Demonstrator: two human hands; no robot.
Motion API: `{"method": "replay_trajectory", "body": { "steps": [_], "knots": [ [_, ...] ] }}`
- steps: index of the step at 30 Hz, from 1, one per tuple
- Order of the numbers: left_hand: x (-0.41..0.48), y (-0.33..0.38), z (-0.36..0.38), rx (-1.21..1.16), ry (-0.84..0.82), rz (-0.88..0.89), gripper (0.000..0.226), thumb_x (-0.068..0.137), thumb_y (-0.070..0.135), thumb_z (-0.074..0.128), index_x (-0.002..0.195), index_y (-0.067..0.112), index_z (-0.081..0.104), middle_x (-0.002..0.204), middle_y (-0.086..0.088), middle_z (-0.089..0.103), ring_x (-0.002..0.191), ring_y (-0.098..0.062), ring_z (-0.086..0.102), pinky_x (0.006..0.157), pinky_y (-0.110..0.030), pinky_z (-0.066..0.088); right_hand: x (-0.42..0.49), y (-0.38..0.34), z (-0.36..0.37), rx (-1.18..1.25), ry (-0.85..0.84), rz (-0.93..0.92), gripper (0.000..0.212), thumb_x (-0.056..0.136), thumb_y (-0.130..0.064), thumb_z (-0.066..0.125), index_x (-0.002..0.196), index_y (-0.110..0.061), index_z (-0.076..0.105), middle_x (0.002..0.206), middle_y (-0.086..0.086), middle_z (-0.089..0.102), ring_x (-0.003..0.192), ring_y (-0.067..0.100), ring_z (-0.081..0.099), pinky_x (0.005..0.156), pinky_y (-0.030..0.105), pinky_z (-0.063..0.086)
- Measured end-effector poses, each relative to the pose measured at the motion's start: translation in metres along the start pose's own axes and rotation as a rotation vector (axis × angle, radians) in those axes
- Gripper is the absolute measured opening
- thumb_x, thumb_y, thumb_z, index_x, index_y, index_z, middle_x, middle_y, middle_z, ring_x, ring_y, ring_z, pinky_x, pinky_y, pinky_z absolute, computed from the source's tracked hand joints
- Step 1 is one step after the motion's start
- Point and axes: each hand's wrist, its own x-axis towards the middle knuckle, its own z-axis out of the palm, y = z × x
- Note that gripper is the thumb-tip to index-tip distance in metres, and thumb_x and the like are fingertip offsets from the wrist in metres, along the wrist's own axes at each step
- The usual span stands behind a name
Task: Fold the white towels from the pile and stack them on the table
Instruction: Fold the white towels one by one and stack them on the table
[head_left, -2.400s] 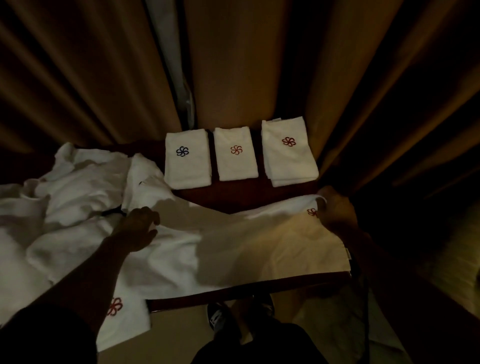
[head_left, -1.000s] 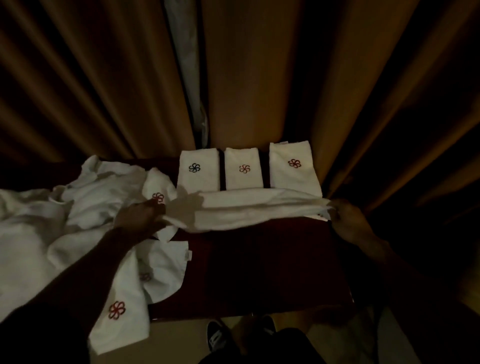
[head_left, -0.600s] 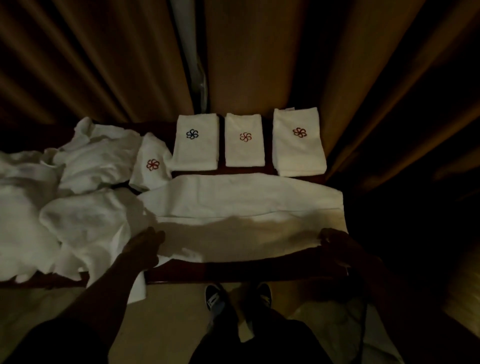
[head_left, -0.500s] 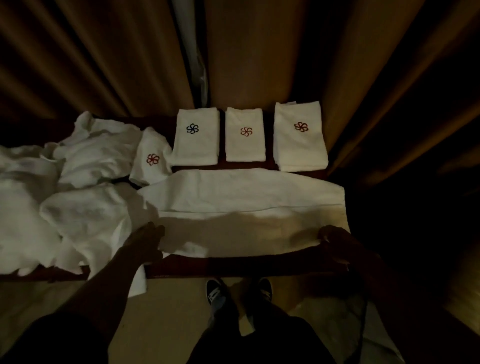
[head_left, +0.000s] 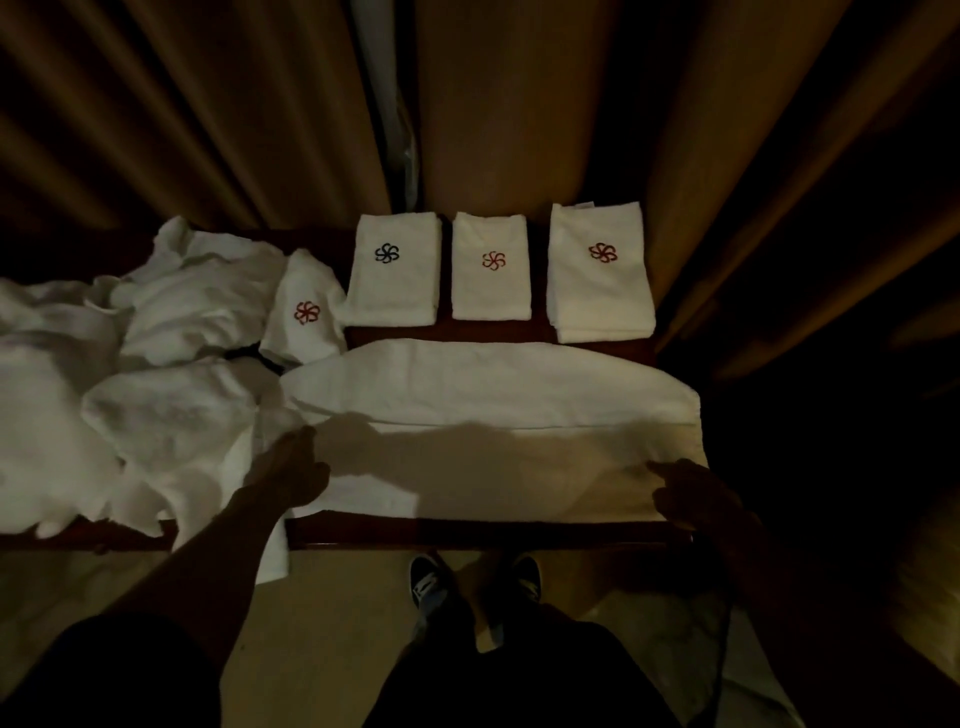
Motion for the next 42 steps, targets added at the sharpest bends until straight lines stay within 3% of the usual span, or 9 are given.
{"method": "replay_trajectory", "body": {
  "steps": [5,10,16,22,30,34,37,39,42],
  "knots": [
    [0.004,0.008,-0.004,-0.099,-0.006,0.016,0.066,0.094,0.035,0.061,0.150,0.011,0.035,0.146,-0.017,0.048,0.132,-0.034,0.048,0.105,-0.041,0.042,0.002,-0.006,0.006,0.010,0.052,0.067,0.062,0.097,-0.046,0.049,0.154,-0.028,0.032,0.145,0.013,0.042,0.127,0.036,0.049,0.103,0.042,0.047],
    [0.014,0.020,-0.024,-0.048,0.055,0.164,0.066,0.092,0.043,0.066,0.144,0.012,0.041,0.124,-0.013,0.064,0.118,-0.030,0.057,0.096,-0.039,0.046,0.009,-0.037,-0.005,0.038,0.247,-0.058,0.064,0.092,-0.050,0.059,0.146,-0.020,0.043,0.141,0.013,0.047,0.125,0.035,0.049,0.100,0.045,0.046],
    [0.029,0.041,-0.038,-0.047,0.133,0.260,0.071,0.086,0.041,0.073,0.144,0.011,0.044,0.136,-0.013,0.054,0.122,-0.029,0.054,0.099,-0.040,0.046,0.020,-0.081,-0.029,0.164,0.359,-0.211,0.067,0.087,-0.044,0.071,0.143,-0.014,0.048,0.139,0.014,0.052,0.125,0.034,0.051,0.102,0.046,0.045],
    [0.056,0.036,-0.044,-0.028,0.181,0.328,0.075,0.082,0.039,0.077,0.142,0.007,0.047,0.141,-0.016,0.049,0.127,-0.035,0.048,0.103,-0.049,0.044,0.041,-0.113,-0.046,0.141,0.391,-0.249,0.071,0.087,-0.047,0.070,0.145,-0.013,0.046,0.147,0.013,0.049,0.136,0.032,0.044,0.109,0.049,0.041],
    [0.104,0.038,-0.054,-0.028,0.093,0.386,0.062,0.097,0.026,0.060,0.151,0.009,0.037,0.154,-0.014,0.039,0.142,-0.032,0.035,0.118,-0.046,0.028,0.067,-0.141,-0.068,0.047,0.321,-0.129,0.069,0.097,-0.042,0.060,0.154,-0.016,0.031,0.163,0.008,0.024,0.150,0.027,0.022,0.119,0.046,0.029],
    [0.117,0.050,-0.060,-0.022,0.016,0.330,0.055,0.102,0.024,0.050,0.154,0.014,0.033,0.154,-0.014,0.039,0.139,-0.034,0.038,0.116,-0.044,0.029,0.079,-0.138,-0.067,0.028,0.242,-0.088,0.068,0.099,-0.032,0.057,0.156,-0.017,0.024,0.166,0.008,0.013,0.152,0.028,0.017,0.119,0.046,0.028],
    [0.122,0.052,-0.065,0.045,-0.063,0.312,0.060,0.100,0.028,0.055,0.153,0.015,0.032,0.151,-0.014,0.043,0.136,-0.034,0.042,0.111,-0.041,0.033,0.083,-0.131,-0.066,0.030,0.135,-0.032,0.073,0.100,-0.027,0.054,0.159,-0.018,0.011,0.167,0.007,0.000,0.150,0.031,0.019,0.118,0.046,0.030],
    [0.124,0.051,-0.066,0.080,-0.098,0.287,0.067,0.095,0.034,0.062,0.153,0.018,0.032,0.148,-0.014,0.047,0.132,-0.035,0.045,0.108,-0.042,0.038,0.084,-0.128,-0.064,0.034,0.103,0.003,0.075,0.101,-0.024,0.051,0.160,-0.019,0.006,0.167,0.008,0.002,0.147,0.033,0.025,0.117,0.046,0.031],
    [0.121,0.052,-0.068,0.067,-0.095,0.227,0.076,0.088,0.043,0.070,0.152,0.021,0.034,0.143,-0.012,0.052,0.129,-0.034,0.047,0.104,-0.044,0.042,0.082,-0.126,-0.062,0.107,0.183,-0.005,0.076,0.100,-0.025,0.052,0.160,-0.021,0.005,0.158,0.012,0.029,0.133,0.034,0.042,0.106,0.046,0.041]
  ]
}}
